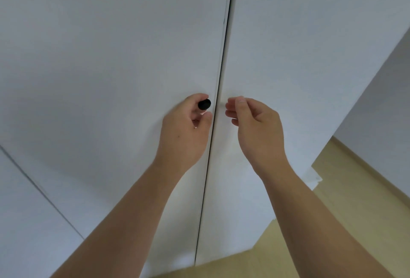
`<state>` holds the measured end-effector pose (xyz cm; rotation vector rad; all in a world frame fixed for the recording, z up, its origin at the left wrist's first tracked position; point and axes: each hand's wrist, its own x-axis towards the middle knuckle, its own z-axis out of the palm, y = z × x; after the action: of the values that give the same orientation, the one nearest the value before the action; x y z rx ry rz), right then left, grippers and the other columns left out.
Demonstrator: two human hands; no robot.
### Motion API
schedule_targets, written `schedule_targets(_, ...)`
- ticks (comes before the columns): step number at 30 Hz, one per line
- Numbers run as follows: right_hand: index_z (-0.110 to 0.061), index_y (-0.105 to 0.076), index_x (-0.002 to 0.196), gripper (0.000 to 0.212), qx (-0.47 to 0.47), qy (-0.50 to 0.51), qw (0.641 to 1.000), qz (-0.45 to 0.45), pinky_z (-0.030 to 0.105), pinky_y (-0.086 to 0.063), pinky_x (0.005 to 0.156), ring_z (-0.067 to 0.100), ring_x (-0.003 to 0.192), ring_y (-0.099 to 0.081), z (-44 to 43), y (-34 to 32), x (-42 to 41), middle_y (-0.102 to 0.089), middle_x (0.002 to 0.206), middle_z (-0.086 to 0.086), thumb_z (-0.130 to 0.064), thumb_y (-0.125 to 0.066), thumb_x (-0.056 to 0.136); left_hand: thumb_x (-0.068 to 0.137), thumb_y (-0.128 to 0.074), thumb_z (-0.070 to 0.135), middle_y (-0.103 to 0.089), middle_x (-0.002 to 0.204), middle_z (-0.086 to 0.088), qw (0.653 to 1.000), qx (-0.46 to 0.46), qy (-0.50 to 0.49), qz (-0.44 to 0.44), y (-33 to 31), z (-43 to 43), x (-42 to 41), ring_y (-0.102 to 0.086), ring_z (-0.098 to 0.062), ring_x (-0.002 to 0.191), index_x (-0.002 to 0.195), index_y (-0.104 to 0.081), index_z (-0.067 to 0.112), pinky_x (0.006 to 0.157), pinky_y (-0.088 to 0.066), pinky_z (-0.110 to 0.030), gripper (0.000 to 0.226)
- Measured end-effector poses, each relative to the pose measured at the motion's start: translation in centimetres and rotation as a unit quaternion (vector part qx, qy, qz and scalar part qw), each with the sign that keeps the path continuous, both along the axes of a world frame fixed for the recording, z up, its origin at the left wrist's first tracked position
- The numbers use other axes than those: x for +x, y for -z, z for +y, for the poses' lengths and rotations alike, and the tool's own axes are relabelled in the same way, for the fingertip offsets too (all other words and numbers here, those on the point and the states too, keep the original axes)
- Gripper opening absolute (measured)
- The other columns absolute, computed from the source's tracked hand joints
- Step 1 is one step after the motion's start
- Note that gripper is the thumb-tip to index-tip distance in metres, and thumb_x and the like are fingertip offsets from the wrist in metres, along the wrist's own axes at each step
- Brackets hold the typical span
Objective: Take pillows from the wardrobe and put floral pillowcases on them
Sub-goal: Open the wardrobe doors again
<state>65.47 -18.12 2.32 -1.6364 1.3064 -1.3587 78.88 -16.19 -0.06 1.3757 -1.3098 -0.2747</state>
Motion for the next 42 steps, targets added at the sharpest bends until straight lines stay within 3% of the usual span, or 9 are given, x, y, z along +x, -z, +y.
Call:
schedule_targets(8, 0.002, -0.063, 0.101, 0.047, -0.009, -0.059, 0.997, 0.056, 0.052, -0.053, 0.088, 0.033, 0.094, -0.064, 1.2, 0.6, -2.9, -0.067, 0.101, 0.021, -0.04, -0.044, 0.101, 0.089, -0.059, 0.012, -0.07, 0.089, 0.014, 0.994, 0.029, -0.107, -0.01, -0.8, 1.1, -2.2, -0.064, -0.002, 0.081, 0.109, -0.068, 0.029, 0.072, -0.044, -0.002, 0.027)
schedule_targets(12, -0.005, -0.066, 0.105, 0.039, 0.017, -0.112, 0.992, 0.062, 0.036, -0.053, 0.087, 0.028, 0.096, -0.066, 2.0, 1.1, -4.3, -0.071, 0.099, 0.014, -0.037, -0.045, 0.102, 0.091, -0.061, 0.016, -0.069, 0.085, 0.016, 0.99, 0.012, -0.142, -0.005, -0.7, 3.5, -3.9, -0.062, 0.0, 0.08, 0.102, -0.067, 0.03, 0.071, -0.045, -0.006, 0.018)
schedule_targets(15, -0.024, -0.064, 0.126, 0.034, 0.022, -0.206, 0.975, 0.085, 0.019, -0.047, 0.088, 0.006, 0.104, -0.063, 2.7, 0.8, -4.6, -0.07, 0.108, -0.016, -0.037, -0.042, 0.104, 0.092, -0.06, 0.014, -0.069, 0.085, 0.018, 0.987, -0.008, -0.159, -0.003, -0.5, 5.7, -4.9, -0.064, 0.002, 0.078, 0.099, -0.067, 0.028, 0.074, -0.048, -0.009, 0.017)
schedule_targets(18, -0.022, -0.066, 0.106, 0.031, 0.002, -0.288, 0.951, 0.109, 0.017, -0.046, 0.072, 0.002, 0.075, -0.059, 3.5, 1.0, -4.3, -0.068, 0.087, -0.009, -0.034, -0.038, 0.106, 0.093, -0.057, 0.012, -0.071, 0.086, 0.015, 0.984, -0.011, -0.176, 0.008, -0.4, 8.4, -5.9, -0.066, -0.001, 0.079, 0.101, -0.067, 0.027, 0.076, -0.05, -0.011, 0.02)
schedule_targets(25, -0.002, -0.055, 0.084, 0.041, -0.089, -0.329, 0.928, 0.15, 0.032, -0.04, 0.062, 0.017, 0.063, -0.047, 6.1, 1.4, -5.0, -0.053, 0.069, 0.008, -0.032, -0.037, 0.106, 0.102, -0.048, 0.02, -0.07, 0.088, 0.009, 0.968, -0.028, -0.249, 0.027, 0.0, 13.1, -8.0, -0.067, -0.011, 0.083, 0.101, -0.067, 0.023, 0.079, -0.056, -0.023, 0.019)
schedule_targets(33, -0.008, -0.071, 0.097, 0.039, -0.08, -0.447, 0.876, 0.163, 0.05, -0.058, 0.083, 0.032, 0.086, -0.07, 10.9, 2.4, -4.9, -0.073, 0.089, 0.013, -0.034, -0.043, 0.103, 0.099, -0.045, 0.018, -0.063, 0.072, 0.0, 0.927, -0.073, -0.358, 0.088, 0.1, 19.0, -8.9, -0.057, -0.013, 0.068, 0.082, -0.064, 0.015, 0.068, -0.05, -0.03, 0.025)
schedule_targets(36, -0.007, -0.07, 0.099, 0.037, -0.087, -0.498, 0.841, 0.193, 0.034, -0.057, 0.069, 0.023, 0.069, -0.065, 13.3, 2.6, -4.3, -0.071, 0.089, 0.016, -0.032, -0.043, 0.103, 0.096, -0.044, 0.018, -0.059, 0.067, 0.005, 0.908, -0.092, -0.392, 0.113, -0.2, 21.7, -8.5, -0.054, -0.012, 0.064, 0.075, -0.06, 0.018, 0.069, -0.049, -0.033, 0.026)
schedule_targets(38, -0.008, -0.07, 0.102, 0.035, -0.093, -0.533, 0.816, 0.203, 0.022, -0.039, 0.052, 0.011, 0.055, -0.048, 14.9, 2.8, -3.9, -0.068, 0.081, 0.015, -0.03, -0.043, 0.104, 0.095, -0.043, 0.018, -0.056, 0.064, 0.008, 0.9, -0.101, -0.406, 0.124, -0.1, 23.4, -7.8, -0.052, -0.01, 0.063, 0.073, -0.058, 0.019, 0.067, -0.047, -0.031, 0.026)
schedule_targets(42, -0.022, -0.073, 0.111, 0.035, -0.095, -0.574, 0.789, 0.196, 0.022, -0.049, 0.061, 0.012, 0.056, -0.054, 18.2, 2.8, -2.3, -0.065, 0.069, -0.002, -0.034, -0.041, 0.104, 0.093, -0.041, 0.016, -0.047, 0.058, 0.013, 0.885, -0.113, -0.431, 0.135, -0.1, 26.3, -6.0, -0.043, -0.012, 0.061, 0.063, -0.05, 0.026, 0.064, -0.038, -0.03, 0.032)
